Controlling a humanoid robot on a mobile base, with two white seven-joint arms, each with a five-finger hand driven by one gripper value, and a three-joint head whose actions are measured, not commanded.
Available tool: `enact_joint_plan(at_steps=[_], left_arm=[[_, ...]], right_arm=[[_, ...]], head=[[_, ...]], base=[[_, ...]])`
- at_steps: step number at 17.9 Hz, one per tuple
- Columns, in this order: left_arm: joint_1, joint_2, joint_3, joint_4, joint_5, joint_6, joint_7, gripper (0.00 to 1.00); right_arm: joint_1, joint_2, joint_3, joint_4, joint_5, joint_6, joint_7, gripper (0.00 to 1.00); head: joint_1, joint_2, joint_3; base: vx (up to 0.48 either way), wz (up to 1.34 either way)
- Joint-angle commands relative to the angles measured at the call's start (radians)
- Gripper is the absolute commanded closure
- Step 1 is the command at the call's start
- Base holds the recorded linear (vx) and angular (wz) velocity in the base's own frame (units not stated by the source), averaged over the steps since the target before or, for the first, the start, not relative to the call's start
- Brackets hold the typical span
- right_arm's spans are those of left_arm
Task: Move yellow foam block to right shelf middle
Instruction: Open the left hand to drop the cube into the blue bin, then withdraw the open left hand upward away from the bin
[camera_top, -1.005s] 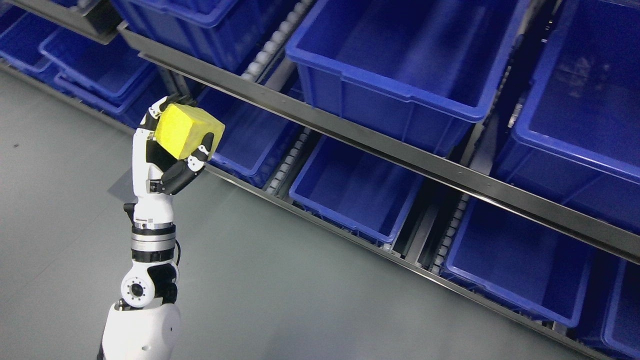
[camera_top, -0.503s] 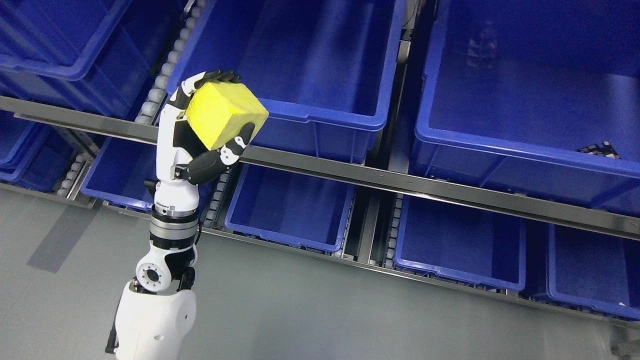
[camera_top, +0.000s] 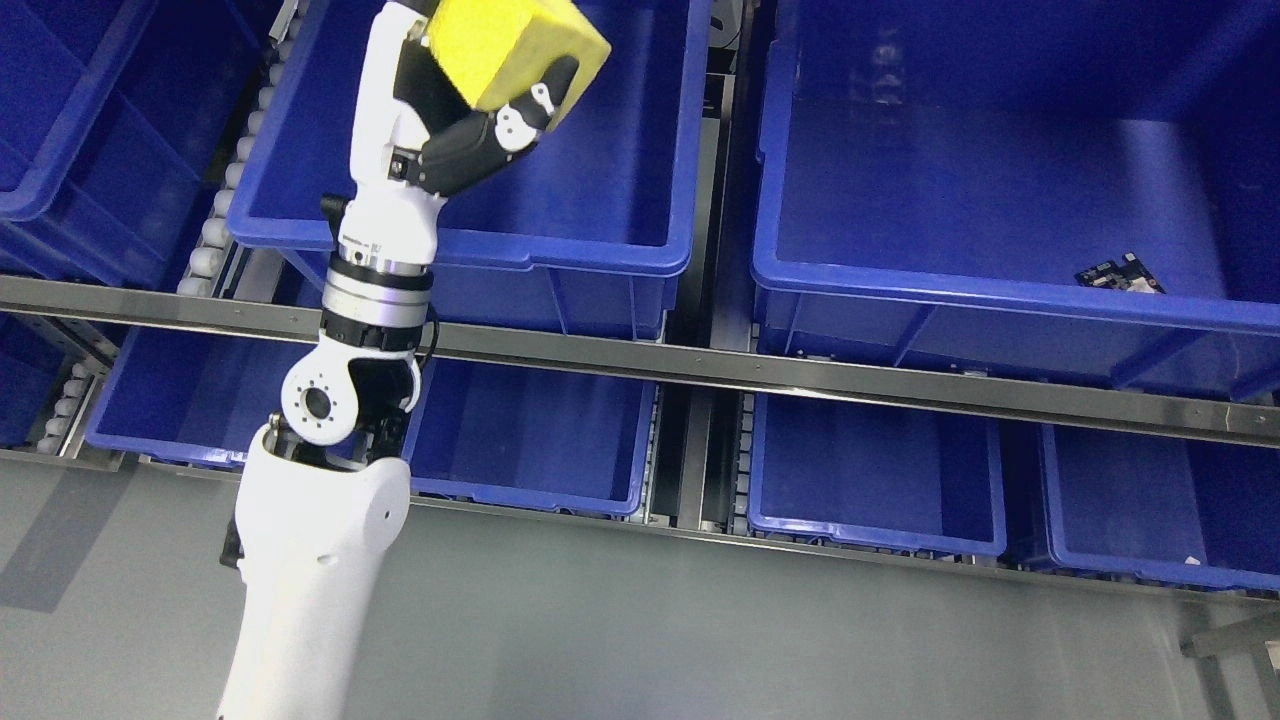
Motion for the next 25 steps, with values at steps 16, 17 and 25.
enact_joint_plan(at_steps=[16, 17, 25], left_arm=[[-0.382, 0.017, -0.015, 0.391, 0.049, 0.914, 0.237, 0.15], [-0.384, 0.017, -0.015, 0.395, 0.059, 0.915, 0.237, 0.11], [-0.393, 0.017, 0.047, 0.249, 0.063, 0.794, 0.214, 0.0]], right_arm=[[-0.002, -0.017, 0.0, -0.017, 0.0, -0.001, 0.0, 0.0], [-0.002, -0.017, 0.0, -0.017, 0.0, -0.001, 0.0, 0.0], [-0.002, -0.017, 0.0, -0.017, 0.0, -0.001, 0.0, 0.0]], head=[[0.0, 0.0, 0.0], [0.0, 0.0, 0.0], [0.0, 0.0, 0.0]], base=[[0.003, -0.01], [0.0, 0.0], [0.0, 0.0]])
